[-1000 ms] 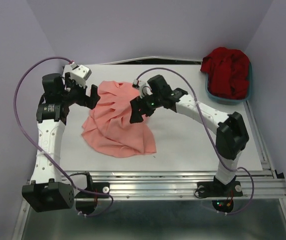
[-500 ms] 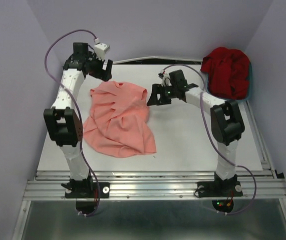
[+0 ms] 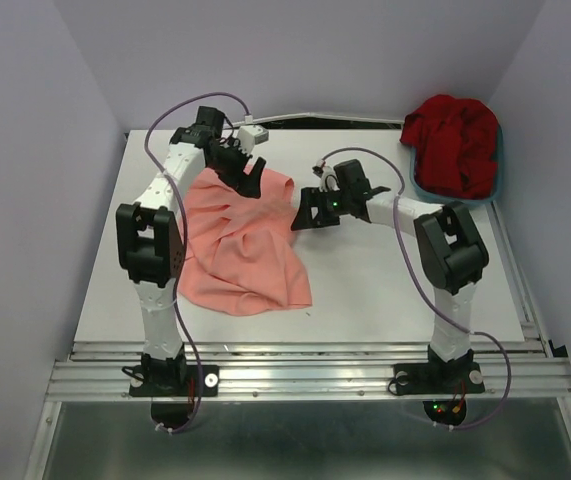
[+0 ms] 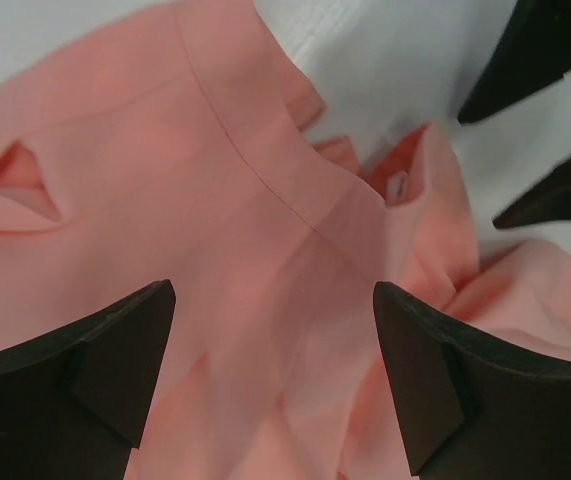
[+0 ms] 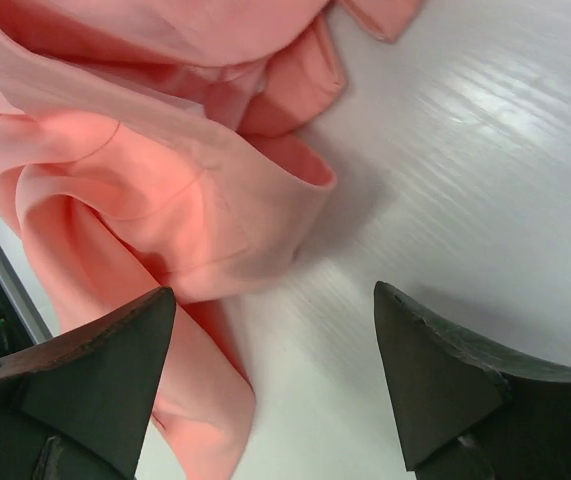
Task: Fold and stack the skirts
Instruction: Flatten the skirt out
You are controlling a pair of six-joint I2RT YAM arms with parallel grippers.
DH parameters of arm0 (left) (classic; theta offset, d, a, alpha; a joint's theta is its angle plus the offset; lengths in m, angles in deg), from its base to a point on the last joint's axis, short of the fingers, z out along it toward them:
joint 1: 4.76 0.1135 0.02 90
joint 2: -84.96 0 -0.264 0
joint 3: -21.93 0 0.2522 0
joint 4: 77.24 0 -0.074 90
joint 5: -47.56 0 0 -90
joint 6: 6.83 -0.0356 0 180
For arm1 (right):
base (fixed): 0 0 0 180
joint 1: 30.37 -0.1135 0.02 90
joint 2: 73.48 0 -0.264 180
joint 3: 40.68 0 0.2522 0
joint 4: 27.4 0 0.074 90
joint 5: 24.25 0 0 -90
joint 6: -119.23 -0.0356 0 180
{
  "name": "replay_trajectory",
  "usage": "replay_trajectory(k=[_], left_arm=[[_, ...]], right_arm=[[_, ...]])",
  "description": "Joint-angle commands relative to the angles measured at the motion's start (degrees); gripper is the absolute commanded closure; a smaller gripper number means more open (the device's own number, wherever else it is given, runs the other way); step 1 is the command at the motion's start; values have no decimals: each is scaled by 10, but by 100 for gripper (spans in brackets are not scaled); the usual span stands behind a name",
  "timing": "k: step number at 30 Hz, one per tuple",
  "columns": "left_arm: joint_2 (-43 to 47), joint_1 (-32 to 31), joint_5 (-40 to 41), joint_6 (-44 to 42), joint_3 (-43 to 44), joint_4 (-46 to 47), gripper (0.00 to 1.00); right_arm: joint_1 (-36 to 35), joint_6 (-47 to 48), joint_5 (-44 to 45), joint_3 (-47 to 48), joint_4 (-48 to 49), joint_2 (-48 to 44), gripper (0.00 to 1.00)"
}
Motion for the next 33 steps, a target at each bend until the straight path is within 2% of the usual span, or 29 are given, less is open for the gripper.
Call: replay_trajectory(k=[1,5,13,14,16,18,19,22,26,28,29,30,33], left_arm=[[116,-13,-60,-30,-62,7,7],[105,-36,-18,-3,-97,21,1],[63,-94,75,51,-101,80,2],[54,-99,104,55,-100,91,4],[44,-113,131,58,-94,97,13],[35,-120,155,62,-76,89,27],[31,-124,162,62,-68,86,38],[35,-130,198,62,-62,80,50],[58,-138,194,48,-54,59,80],[90,-141,168,28,-42,44,100],[126,-142,125,17,-35,33,100],[127,-144,102,4,-35,31,100],[216,-158,31,-71,-53,21,100]], right_arm=[[36,10,18,-23,35,-68,15],[72,20,29,-31,27,-85,12],[112,40,57,-23,5,-110,9],[120,44,63,-21,3,-112,9],[126,46,70,-21,2,-117,8],[132,50,75,-18,0,-118,8],[132,52,76,-18,1,-121,8],[138,53,84,-18,0,-122,7],[138,53,88,-16,3,-121,7],[138,54,93,-8,4,-118,7],[138,55,94,-4,4,-113,7],[138,57,96,1,4,-111,7],[138,72,105,19,3,-106,7]])
